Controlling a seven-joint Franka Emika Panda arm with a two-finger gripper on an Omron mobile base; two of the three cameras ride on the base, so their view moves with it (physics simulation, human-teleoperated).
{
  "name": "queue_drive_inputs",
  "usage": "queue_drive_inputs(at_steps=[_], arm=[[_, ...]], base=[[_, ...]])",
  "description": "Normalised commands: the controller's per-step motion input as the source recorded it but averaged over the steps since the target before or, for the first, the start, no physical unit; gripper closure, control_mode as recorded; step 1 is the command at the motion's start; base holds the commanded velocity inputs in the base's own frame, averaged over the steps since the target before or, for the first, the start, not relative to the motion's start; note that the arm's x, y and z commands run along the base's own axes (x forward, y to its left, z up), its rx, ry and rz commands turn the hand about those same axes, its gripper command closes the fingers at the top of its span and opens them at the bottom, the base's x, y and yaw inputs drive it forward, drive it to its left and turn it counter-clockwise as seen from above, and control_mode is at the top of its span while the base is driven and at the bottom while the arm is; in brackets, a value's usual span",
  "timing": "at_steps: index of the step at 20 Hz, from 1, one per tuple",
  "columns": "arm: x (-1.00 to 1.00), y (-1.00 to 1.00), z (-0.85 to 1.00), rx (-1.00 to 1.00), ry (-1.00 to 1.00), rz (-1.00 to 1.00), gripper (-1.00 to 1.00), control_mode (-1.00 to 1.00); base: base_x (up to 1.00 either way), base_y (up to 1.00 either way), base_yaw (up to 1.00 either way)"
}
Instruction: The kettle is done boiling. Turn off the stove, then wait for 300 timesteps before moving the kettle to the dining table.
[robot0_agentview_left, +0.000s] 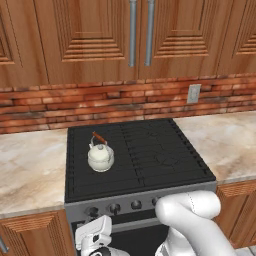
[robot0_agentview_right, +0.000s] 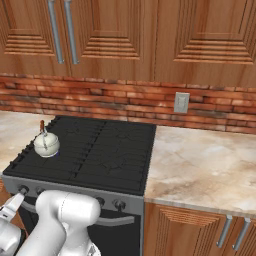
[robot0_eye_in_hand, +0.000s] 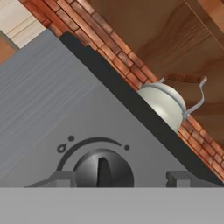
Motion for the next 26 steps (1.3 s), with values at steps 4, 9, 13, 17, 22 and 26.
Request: queue_drive_inputs(at_steps=[4, 9, 13, 17, 22, 26], arm=[[0.11, -0.02, 0.02, 0.0, 0.0, 0.0, -1.0, -1.0], [0.06, -0.02, 0.05, 0.0, 0.01, 0.0, -1.0, -1.0], [0.11, -0.04, 0.06, 0.0, 0.04, 0.0, -1.0, -1.0], [0.19, -0.09, 0.05, 0.01, 0.07, 0.0, -1.0, -1.0], [0.27, -0.09, 0.02, 0.02, 0.08, 0.01, -1.0, -1.0], [0.22, -0.15, 0.0, 0.02, 0.01, 0.01, -1.0, -1.0]], base=[[0.0, 0.0, 0.0], [0.0, 0.0, 0.0], [0.0, 0.0, 0.0], [0.0, 0.0, 0.0], [0.0, 0.0, 0.0], [0.0, 0.0, 0.0]])
